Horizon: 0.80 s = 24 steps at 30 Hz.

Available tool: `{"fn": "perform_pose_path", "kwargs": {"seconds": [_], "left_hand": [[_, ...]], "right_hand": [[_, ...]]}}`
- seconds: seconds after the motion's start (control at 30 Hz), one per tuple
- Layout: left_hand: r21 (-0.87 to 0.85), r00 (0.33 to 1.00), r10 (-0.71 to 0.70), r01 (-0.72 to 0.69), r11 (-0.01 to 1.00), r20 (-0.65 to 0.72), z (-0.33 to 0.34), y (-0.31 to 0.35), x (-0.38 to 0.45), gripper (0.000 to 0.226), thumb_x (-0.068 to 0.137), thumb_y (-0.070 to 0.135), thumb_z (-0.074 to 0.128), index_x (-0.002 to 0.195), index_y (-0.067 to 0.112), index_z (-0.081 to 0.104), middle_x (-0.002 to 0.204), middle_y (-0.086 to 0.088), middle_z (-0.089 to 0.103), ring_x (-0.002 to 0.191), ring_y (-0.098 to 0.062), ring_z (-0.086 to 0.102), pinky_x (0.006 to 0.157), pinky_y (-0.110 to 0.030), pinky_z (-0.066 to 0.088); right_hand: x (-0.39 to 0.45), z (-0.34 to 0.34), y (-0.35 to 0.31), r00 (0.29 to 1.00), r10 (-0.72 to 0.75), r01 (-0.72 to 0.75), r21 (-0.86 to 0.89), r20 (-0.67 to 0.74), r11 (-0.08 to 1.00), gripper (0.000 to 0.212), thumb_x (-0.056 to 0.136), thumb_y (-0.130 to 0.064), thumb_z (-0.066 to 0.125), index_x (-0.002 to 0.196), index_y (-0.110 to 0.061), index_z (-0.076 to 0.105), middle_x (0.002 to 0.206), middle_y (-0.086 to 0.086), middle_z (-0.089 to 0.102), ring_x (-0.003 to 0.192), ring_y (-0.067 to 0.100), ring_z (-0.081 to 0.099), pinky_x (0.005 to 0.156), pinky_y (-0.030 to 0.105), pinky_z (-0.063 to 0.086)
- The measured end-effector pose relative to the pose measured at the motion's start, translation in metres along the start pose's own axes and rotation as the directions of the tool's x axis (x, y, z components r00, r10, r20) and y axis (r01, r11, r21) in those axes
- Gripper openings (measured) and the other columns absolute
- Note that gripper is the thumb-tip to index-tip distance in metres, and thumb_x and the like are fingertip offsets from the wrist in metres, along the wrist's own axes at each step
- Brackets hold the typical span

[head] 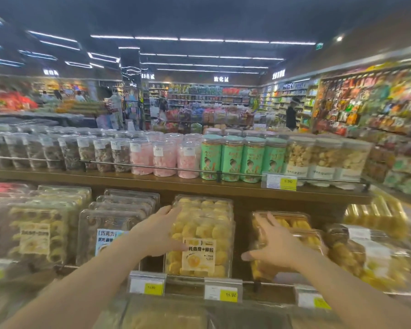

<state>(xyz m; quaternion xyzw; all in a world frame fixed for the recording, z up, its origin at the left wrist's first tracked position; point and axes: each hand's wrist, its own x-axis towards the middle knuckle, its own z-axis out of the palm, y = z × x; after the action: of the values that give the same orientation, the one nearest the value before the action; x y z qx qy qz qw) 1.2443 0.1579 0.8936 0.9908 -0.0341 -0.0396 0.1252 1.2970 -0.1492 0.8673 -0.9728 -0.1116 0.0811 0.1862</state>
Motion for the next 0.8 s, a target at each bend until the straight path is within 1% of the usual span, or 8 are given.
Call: {"fn": "perform_pose_path", "kwargs": {"seconds": [0.1,0.17,0.27,0.33,0.4,0.5,0.63,0.8], "left_hand": [[-0.006,0.999,0.027,-0.027,1.000,0.021,0.006,0.009,-0.011,0.113,0.081,0.063,0.074,0.162,0.037,0.000,0.172,0.006,0.002,0.154,-0.022,0.024,0.120,-0.047,0.034],[0.014,0.997,0.069,-0.070,0.997,0.023,0.010,0.018,-0.011,0.115,0.079,0.067,0.073,0.162,0.038,0.000,0.172,0.006,0.000,0.156,-0.022,0.020,0.121,-0.048,0.033],[0.016,0.989,0.136,-0.137,0.990,0.053,0.016,0.039,-0.008,0.114,0.079,0.070,0.071,0.162,0.037,0.000,0.172,0.005,0.000,0.156,-0.026,0.017,0.123,-0.049,0.029],[-0.010,0.981,0.183,-0.183,0.983,0.070,0.024,0.054,-0.006,0.113,0.079,0.071,0.070,0.162,0.037,0.002,0.172,0.005,0.000,0.157,-0.025,0.016,0.124,-0.048,0.025],[-0.043,0.972,0.221,-0.218,0.975,0.074,0.033,0.069,-0.003,0.111,0.080,0.070,0.069,0.162,0.036,0.003,0.172,0.005,0.000,0.157,-0.024,0.013,0.125,-0.048,0.023],[-0.086,0.967,0.233,-0.224,0.971,0.102,0.045,0.092,0.001,0.113,0.080,0.069,0.070,0.163,0.035,0.002,0.172,0.005,-0.001,0.157,-0.023,0.014,0.125,-0.046,0.023],[-0.083,0.964,0.233,-0.224,0.971,0.124,0.058,0.126,0.011,0.115,0.081,0.067,0.071,0.164,0.032,0.000,0.172,0.004,-0.003,0.158,-0.020,0.008,0.125,-0.041,0.020],[-0.115,0.980,0.136,-0.120,0.986,0.143,0.079,0.159,0.036,0.124,0.077,0.070,0.073,0.163,0.031,-0.006,0.172,0.002,-0.005,0.158,-0.022,0.008,0.125,-0.043,0.022]], "right_hand": [[-0.033,-0.009,0.026,0.998,0.054,-0.057,-0.065,-0.040,0.996,0.133,0.063,-0.079,0.074,0.161,-0.034,-0.004,0.168,0.000,-0.018,0.156,0.026,0.007,0.123,0.045,0.019],[-0.054,-0.014,0.043,0.994,0.095,-0.098,-0.043,-0.061,0.994,0.137,0.059,-0.082,0.073,0.161,-0.034,-0.005,0.168,0.000,-0.017,0.156,0.025,-0.001,0.124,0.046,0.016],[-0.086,-0.020,0.066,0.985,0.162,-0.163,-0.010,-0.067,0.987,0.146,0.050,-0.091,0.070,0.160,-0.036,-0.006,0.168,-0.003,-0.017,0.156,0.023,-0.007,0.124,0.046,0.019],[-0.106,-0.021,0.078,0.978,0.197,-0.198,-0.014,-0.074,0.980,0.142,0.054,-0.086,0.073,0.160,-0.037,-0.007,0.167,-0.003,-0.020,0.156,0.024,-0.009,0.123,0.047,0.019],[-0.119,-0.023,0.088,0.971,0.221,-0.221,0.015,-0.089,0.975,0.147,0.049,-0.088,0.073,0.160,-0.037,-0.008,0.167,-0.003,-0.021,0.156,0.024,-0.009,0.122,0.047,0.020],[-0.128,-0.025,0.108,0.961,0.261,-0.257,0.057,-0.096,0.965,0.158,0.035,-0.096,0.068,0.160,-0.035,-0.008,0.167,-0.005,-0.021,0.156,0.025,-0.005,0.123,0.048,0.022],[-0.117,-0.026,0.144,0.968,0.237,-0.235,0.033,-0.087,0.971,0.155,0.039,-0.096,0.068,0.161,-0.033,-0.005,0.168,-0.005,-0.018,0.156,0.024,-0.006,0.124,0.049,0.021],[-0.089,-0.041,0.173,0.978,0.204,-0.197,0.115,-0.051,0.974,0.149,0.048,-0.085,0.077,0.161,-0.034,-0.005,0.169,-0.001,-0.012,0.156,0.027,0.000,0.123,0.048,0.019]]}}
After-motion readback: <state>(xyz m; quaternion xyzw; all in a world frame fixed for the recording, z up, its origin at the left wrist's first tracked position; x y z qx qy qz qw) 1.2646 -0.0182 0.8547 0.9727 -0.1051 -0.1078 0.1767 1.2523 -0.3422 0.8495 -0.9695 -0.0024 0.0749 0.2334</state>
